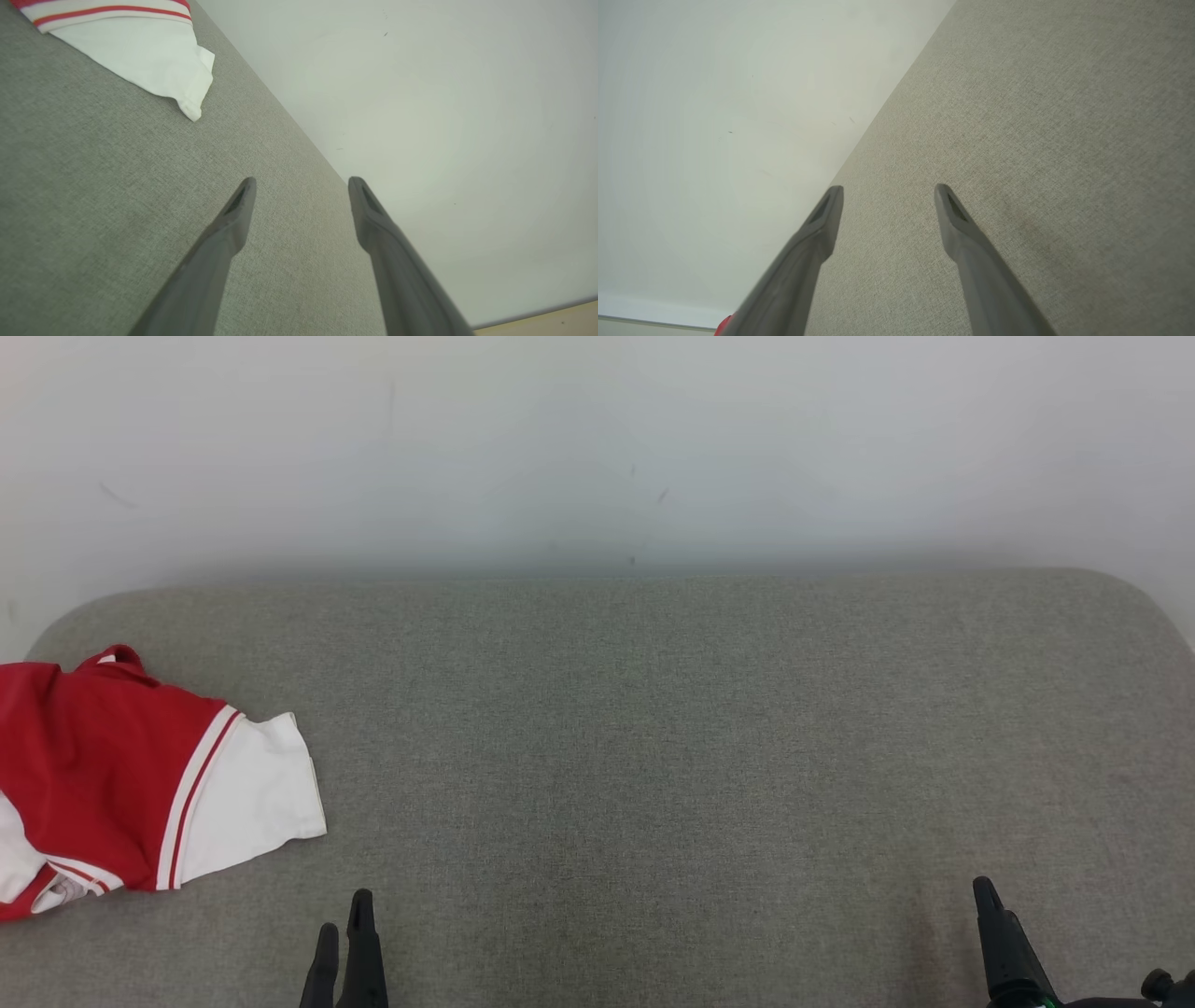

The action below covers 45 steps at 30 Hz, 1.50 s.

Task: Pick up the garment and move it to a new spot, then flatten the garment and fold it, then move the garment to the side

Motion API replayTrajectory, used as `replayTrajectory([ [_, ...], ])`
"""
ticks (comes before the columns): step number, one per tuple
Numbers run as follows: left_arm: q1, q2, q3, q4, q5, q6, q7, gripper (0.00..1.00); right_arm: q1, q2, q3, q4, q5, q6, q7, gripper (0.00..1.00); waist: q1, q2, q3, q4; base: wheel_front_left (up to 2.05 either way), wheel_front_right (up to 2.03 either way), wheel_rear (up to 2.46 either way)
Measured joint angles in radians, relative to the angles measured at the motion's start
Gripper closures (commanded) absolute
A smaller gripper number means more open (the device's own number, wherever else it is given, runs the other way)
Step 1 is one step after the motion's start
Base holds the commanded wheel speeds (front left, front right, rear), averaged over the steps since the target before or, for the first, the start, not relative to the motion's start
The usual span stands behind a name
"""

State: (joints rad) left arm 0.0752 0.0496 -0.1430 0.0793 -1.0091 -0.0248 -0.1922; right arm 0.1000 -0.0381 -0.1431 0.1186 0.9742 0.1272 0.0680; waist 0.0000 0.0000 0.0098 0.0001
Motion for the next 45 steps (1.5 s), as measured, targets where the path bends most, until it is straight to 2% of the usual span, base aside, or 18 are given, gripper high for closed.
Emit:
replayTrajectory([
  [17,-0.012,0.0,0.017,0.005,0.272,0.044,-0.017,0.0,-0.017,-0.002,0.059,0.021,-0.23,0.0,-0.084,0.0,0.0,0.0,-0.004,0.0,0.0,0.0,0.0],
  [31,-0.013,0.0,0.032,0.018,0.435,0.069,-0.028,0.0,-0.024,-0.004,0.083,0.05,-0.406,0.0,-0.148,0.0,0.0,0.0,-0.01,-0.002,0.0,0.0,0.0],
  [45,-0.015,0.0,0.052,0.029,0.583,0.086,-0.04,0.0,-0.038,-0.006,0.114,0.066,-0.532,0.0,-0.202,0.0,0.0,0.0,-0.011,-0.002,0.0,0.0,0.0],
])
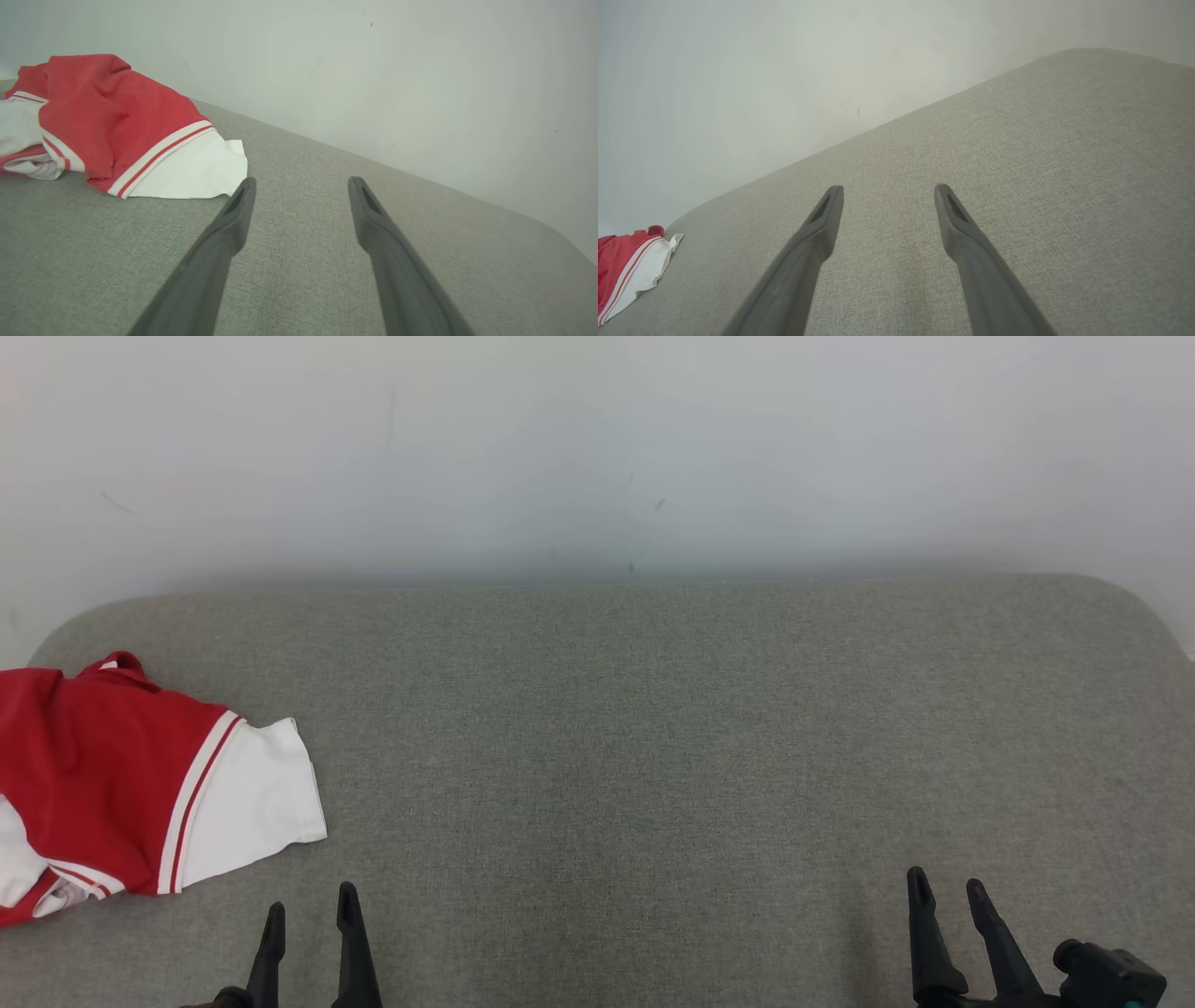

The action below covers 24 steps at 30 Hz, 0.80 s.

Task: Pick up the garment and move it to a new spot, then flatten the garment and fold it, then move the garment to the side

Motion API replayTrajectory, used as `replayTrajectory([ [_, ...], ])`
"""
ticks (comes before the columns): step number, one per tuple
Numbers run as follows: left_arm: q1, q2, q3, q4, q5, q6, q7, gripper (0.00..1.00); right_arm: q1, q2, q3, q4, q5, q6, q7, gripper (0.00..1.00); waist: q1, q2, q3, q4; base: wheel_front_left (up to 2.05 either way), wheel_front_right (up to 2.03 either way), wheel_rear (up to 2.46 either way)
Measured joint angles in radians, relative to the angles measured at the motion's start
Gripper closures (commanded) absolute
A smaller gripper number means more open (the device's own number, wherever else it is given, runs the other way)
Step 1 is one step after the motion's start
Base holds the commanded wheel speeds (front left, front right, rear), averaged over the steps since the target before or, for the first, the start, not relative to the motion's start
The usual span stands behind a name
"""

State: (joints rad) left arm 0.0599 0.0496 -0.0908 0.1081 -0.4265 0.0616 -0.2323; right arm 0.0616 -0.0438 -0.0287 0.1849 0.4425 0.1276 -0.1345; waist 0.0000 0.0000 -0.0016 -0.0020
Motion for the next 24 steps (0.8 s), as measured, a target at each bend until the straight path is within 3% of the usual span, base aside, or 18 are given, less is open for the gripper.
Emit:
replayTrajectory([
  [24,-0.017,0.0,0.103,0.057,0.243,-0.018,-0.017,0.0,-0.001,-0.002,0.042,-0.017,-0.183,0.001,-0.083,0.0,0.0,0.0,-0.003,-0.005,0.0,0.0,0.0],
])
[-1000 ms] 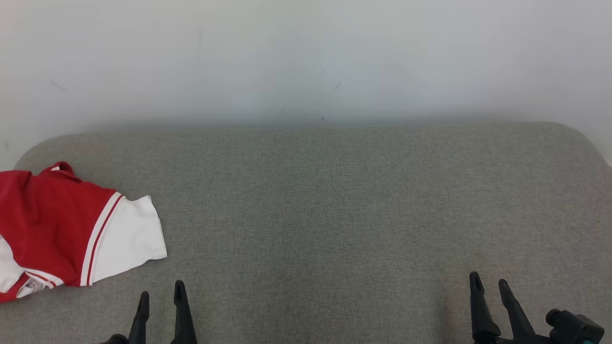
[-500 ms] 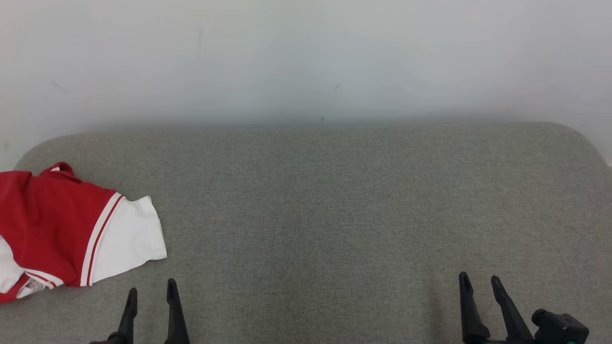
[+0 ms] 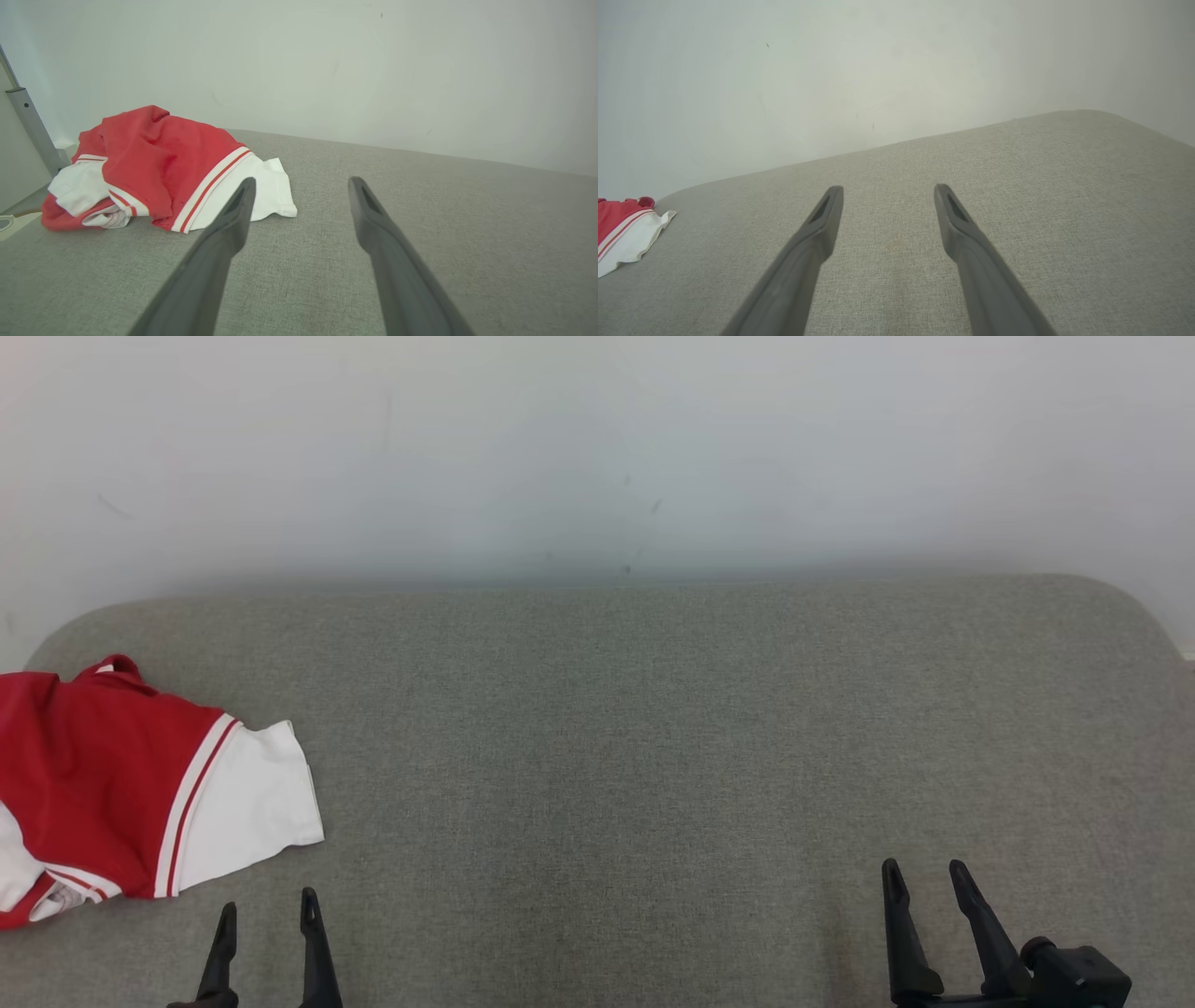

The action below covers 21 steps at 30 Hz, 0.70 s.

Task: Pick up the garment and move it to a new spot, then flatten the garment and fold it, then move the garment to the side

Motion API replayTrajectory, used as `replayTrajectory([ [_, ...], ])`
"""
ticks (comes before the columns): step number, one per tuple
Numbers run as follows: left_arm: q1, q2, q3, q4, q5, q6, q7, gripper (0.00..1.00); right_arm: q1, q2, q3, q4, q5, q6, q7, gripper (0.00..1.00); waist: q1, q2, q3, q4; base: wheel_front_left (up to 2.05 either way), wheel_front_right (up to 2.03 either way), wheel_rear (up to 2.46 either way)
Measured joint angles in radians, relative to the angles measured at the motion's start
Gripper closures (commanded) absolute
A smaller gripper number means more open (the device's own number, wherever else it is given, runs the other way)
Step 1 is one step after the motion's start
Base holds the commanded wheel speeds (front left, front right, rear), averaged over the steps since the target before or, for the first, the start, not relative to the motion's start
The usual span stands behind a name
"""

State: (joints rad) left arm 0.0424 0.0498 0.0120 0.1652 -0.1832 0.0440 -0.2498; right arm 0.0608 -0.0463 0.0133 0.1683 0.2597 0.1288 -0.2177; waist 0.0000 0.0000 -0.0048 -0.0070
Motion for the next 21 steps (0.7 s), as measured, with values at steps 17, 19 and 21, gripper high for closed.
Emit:
replayTrajectory([
  [17,-0.003,0.0,0.03,0.041,0.104,0.006,-0.01,0.0,0.001,-0.002,0.031,0.009,-0.093,0.0,-0.047,0.0,0.0,0.0,-0.008,-0.005,0.0,0.0,0.0],
  [19,-0.003,0.0,0.03,0.043,0.102,0.004,-0.01,0.0,0.001,-0.002,0.031,0.01,-0.093,0.0,-0.047,0.0,0.0,0.0,-0.01,-0.005,0.0,0.0,0.0],
  [21,-0.003,0.0,0.028,0.046,0.1,-0.004,-0.01,0.0,0.001,-0.002,0.032,0.011,-0.093,0.0,-0.047,0.0,0.0,0.0,-0.011,-0.005,0.0,0.0,0.0],
])
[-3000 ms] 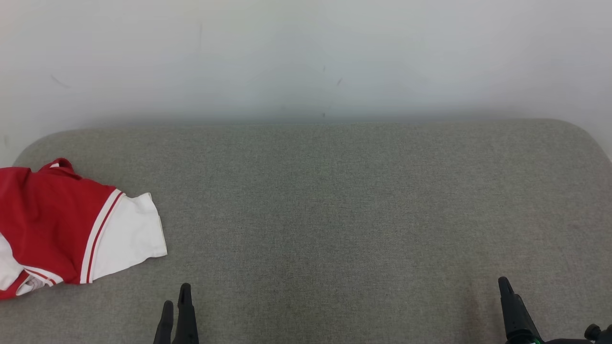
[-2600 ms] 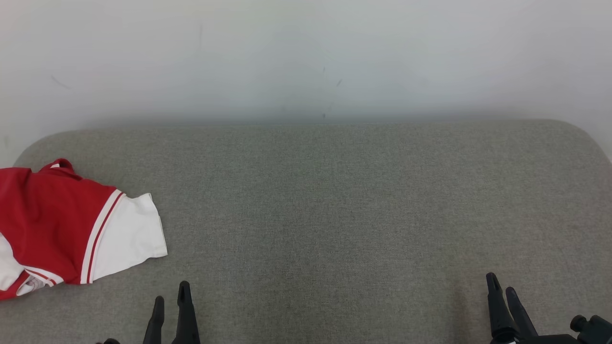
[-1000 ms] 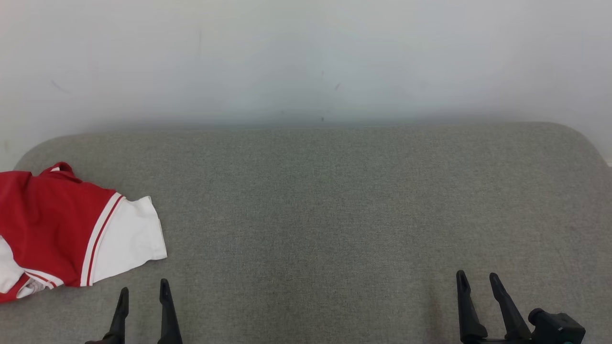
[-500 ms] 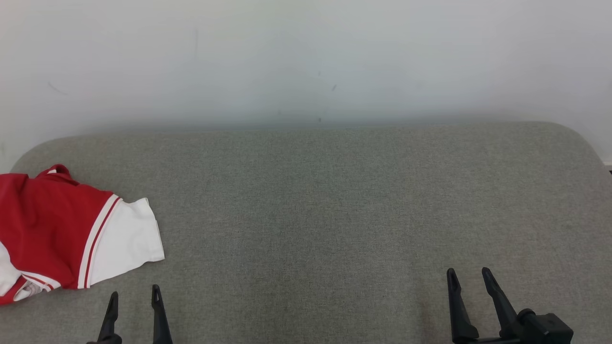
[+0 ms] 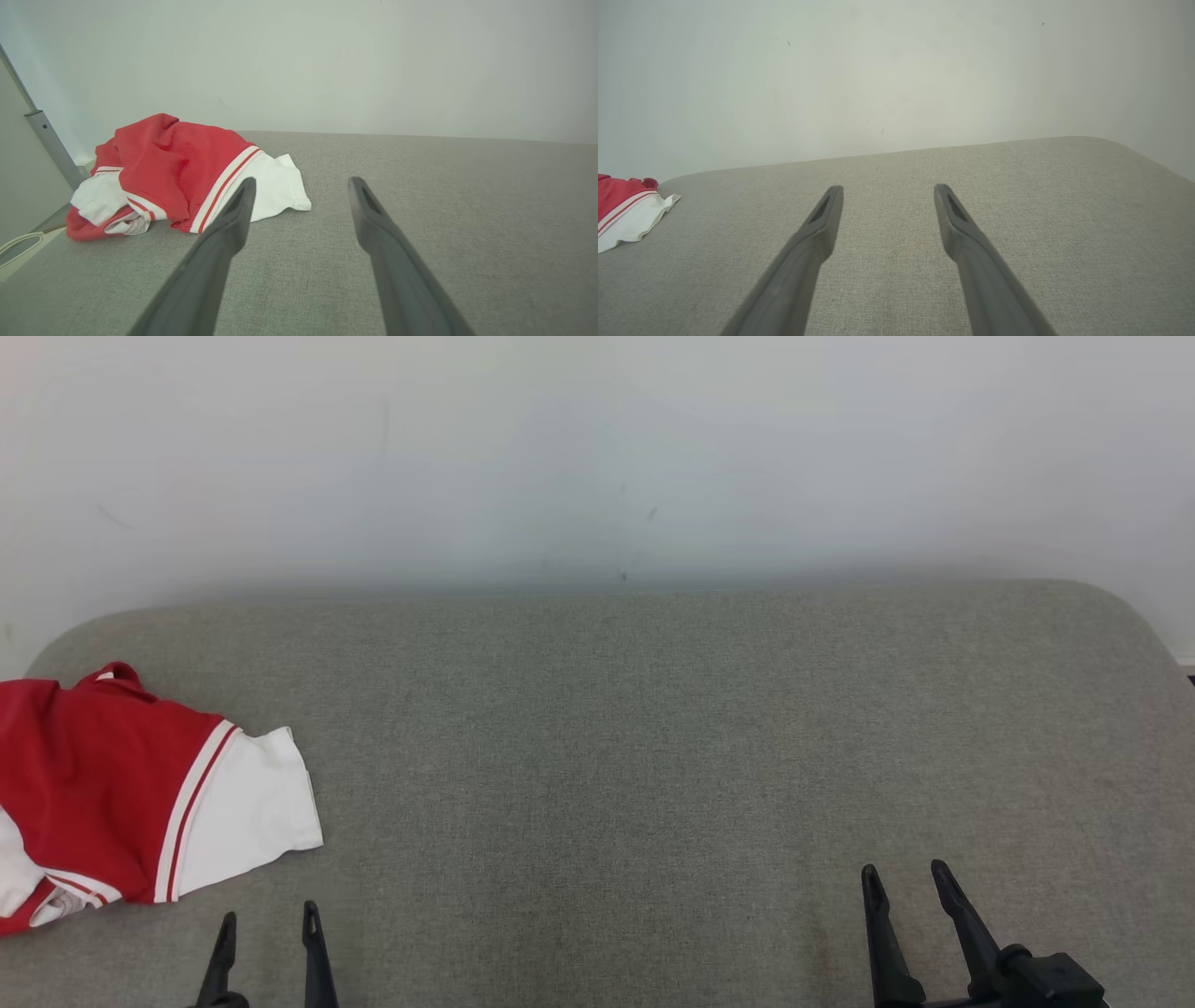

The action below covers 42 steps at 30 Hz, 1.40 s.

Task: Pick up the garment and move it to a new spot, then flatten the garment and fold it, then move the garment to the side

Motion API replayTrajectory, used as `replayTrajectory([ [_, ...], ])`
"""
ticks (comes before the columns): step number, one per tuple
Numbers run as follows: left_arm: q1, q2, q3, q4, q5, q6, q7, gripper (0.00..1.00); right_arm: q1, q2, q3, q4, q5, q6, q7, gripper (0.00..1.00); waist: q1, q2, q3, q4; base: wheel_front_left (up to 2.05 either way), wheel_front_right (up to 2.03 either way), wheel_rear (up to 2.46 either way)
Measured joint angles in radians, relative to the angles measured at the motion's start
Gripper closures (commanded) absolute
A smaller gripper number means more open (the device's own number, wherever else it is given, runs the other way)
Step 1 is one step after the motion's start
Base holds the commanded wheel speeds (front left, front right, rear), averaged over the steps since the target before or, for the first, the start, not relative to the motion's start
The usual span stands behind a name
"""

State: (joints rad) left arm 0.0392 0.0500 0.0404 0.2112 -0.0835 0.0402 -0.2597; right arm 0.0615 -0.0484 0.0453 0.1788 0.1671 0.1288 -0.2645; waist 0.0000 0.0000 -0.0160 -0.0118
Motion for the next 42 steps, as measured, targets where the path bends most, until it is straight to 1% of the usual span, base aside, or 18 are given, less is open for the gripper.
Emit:
replayTrajectory([
  [5,0.0,0.0,-0.012,0.01,-0.001,-0.04,0.0,0.0,0.0,0.0,-0.001,0.0,0.008,0.0,0.0,0.0,0.0,0.0,-0.003,0.0,0.0,0.0,0.0],
  [16,0.001,0.003,-0.027,0.039,0.053,-0.075,0.0,0.0,0.0,0.0,0.0,0.004,0.013,0.0,0.0,0.0,0.0,0.0,-0.006,-0.001,0.0,0.0,0.0],
  [20,0.001,0.002,-0.02,0.04,0.048,-0.083,0.0,0.0,0.0,0.0,0.0,0.004,0.015,0.0,0.0,0.0,0.0,0.0,-0.005,-0.001,0.0,0.0,0.0],
  [42,0.001,0.001,0.004,0.037,0.039,-0.083,0.0,0.0,0.001,0.0,-0.003,0.009,0.024,0.0,0.0,0.0,0.0,0.0001,-0.002,0.006,0.0,0.0,0.0],
])
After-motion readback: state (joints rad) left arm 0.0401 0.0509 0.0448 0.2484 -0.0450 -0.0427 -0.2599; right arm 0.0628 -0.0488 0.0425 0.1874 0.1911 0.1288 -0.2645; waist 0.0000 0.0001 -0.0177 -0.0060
